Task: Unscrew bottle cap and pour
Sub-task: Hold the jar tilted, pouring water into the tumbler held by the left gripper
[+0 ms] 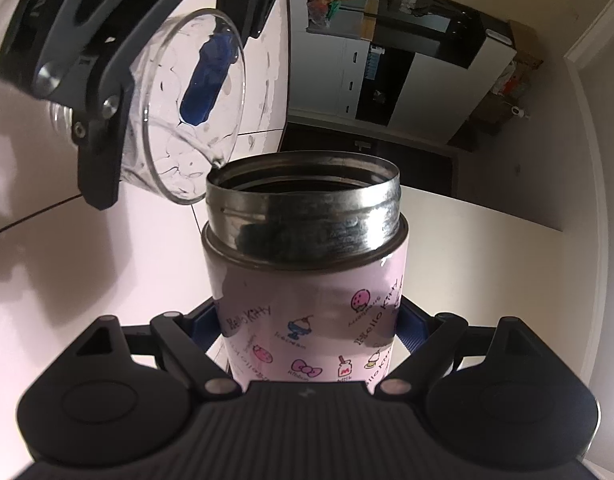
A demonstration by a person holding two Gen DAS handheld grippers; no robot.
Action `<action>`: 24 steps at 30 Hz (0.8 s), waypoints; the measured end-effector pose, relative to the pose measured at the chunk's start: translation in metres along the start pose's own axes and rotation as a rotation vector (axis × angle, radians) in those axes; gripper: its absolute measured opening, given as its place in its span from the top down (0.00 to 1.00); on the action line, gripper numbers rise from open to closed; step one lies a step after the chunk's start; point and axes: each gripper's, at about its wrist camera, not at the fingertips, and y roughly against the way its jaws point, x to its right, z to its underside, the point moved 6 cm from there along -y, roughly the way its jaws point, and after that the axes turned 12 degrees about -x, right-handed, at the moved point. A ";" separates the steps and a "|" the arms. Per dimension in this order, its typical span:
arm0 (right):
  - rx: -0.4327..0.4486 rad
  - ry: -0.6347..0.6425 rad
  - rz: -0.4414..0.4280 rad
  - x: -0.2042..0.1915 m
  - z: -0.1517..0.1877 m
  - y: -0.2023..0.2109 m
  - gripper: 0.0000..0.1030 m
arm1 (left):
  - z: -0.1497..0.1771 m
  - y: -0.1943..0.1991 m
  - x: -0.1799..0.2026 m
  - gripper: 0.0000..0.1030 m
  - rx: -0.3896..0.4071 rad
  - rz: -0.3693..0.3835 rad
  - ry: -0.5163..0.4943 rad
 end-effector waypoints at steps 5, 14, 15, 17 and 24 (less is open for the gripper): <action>-0.001 0.012 0.009 0.000 0.001 -0.001 0.15 | 0.000 0.000 0.000 0.16 0.000 0.000 0.000; 0.000 0.047 0.028 -0.002 -0.001 -0.001 0.15 | 0.000 0.000 0.000 0.15 0.000 0.000 0.000; 0.000 0.050 0.030 -0.002 -0.001 -0.001 0.15 | 0.000 0.000 0.000 0.15 0.000 0.000 0.000; 0.000 0.061 0.034 -0.002 -0.003 -0.002 0.15 | 0.000 0.000 0.001 0.16 0.000 0.000 0.000; 0.013 0.065 0.052 0.003 -0.011 -0.002 0.15 | -0.001 0.000 0.001 0.15 -0.001 0.000 0.001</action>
